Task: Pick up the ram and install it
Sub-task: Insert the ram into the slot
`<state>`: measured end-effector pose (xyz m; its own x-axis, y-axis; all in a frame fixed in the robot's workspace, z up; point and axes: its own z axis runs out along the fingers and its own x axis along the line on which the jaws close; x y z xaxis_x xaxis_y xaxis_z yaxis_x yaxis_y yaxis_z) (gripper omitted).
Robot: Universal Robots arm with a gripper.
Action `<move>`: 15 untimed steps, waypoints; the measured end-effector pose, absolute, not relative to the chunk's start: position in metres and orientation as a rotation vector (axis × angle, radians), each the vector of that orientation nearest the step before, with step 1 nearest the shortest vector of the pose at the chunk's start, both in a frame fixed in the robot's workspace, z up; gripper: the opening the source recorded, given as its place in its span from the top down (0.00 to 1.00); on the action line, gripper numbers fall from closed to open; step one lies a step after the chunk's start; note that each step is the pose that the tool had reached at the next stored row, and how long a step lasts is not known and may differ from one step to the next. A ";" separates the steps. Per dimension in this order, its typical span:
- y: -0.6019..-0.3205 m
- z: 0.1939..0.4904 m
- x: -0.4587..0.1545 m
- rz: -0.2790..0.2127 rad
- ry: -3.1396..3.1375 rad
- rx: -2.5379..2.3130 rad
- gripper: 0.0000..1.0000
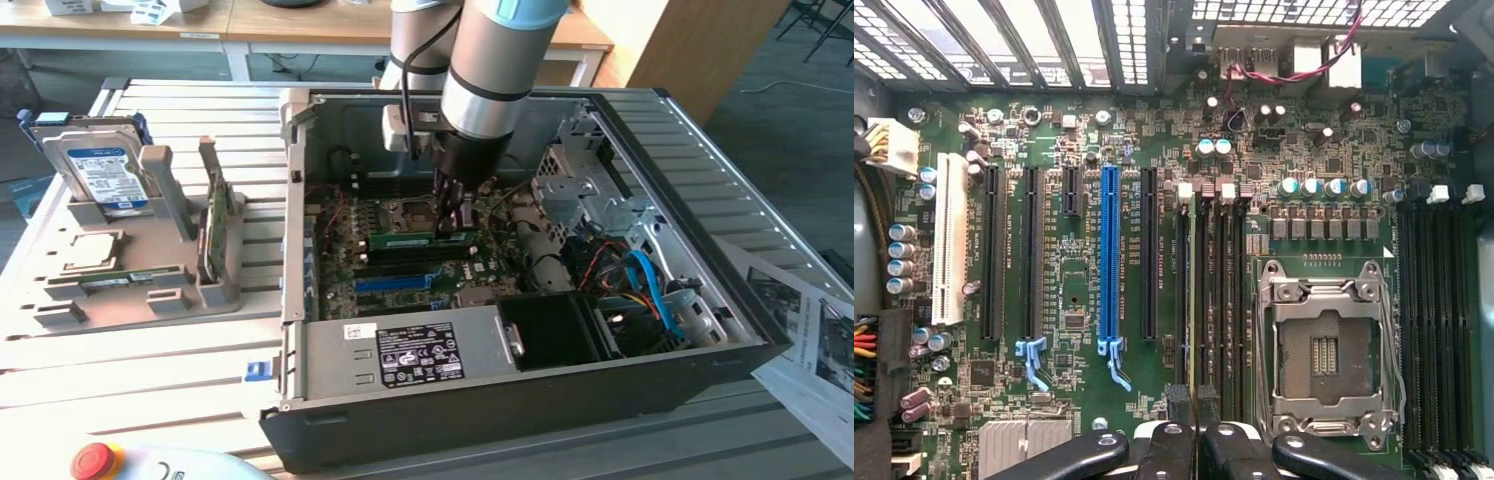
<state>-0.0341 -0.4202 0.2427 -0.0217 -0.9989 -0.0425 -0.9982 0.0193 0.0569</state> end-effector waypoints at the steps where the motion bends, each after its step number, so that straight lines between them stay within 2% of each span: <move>1: -0.420 0.242 -0.034 -0.110 -2.236 2.191 0.88; 15: -0.420 0.238 -0.034 -0.110 -2.236 2.191 0.88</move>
<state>-0.0341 -0.4202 0.2378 -0.0217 -0.9989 -0.0425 -0.9982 0.0192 0.0569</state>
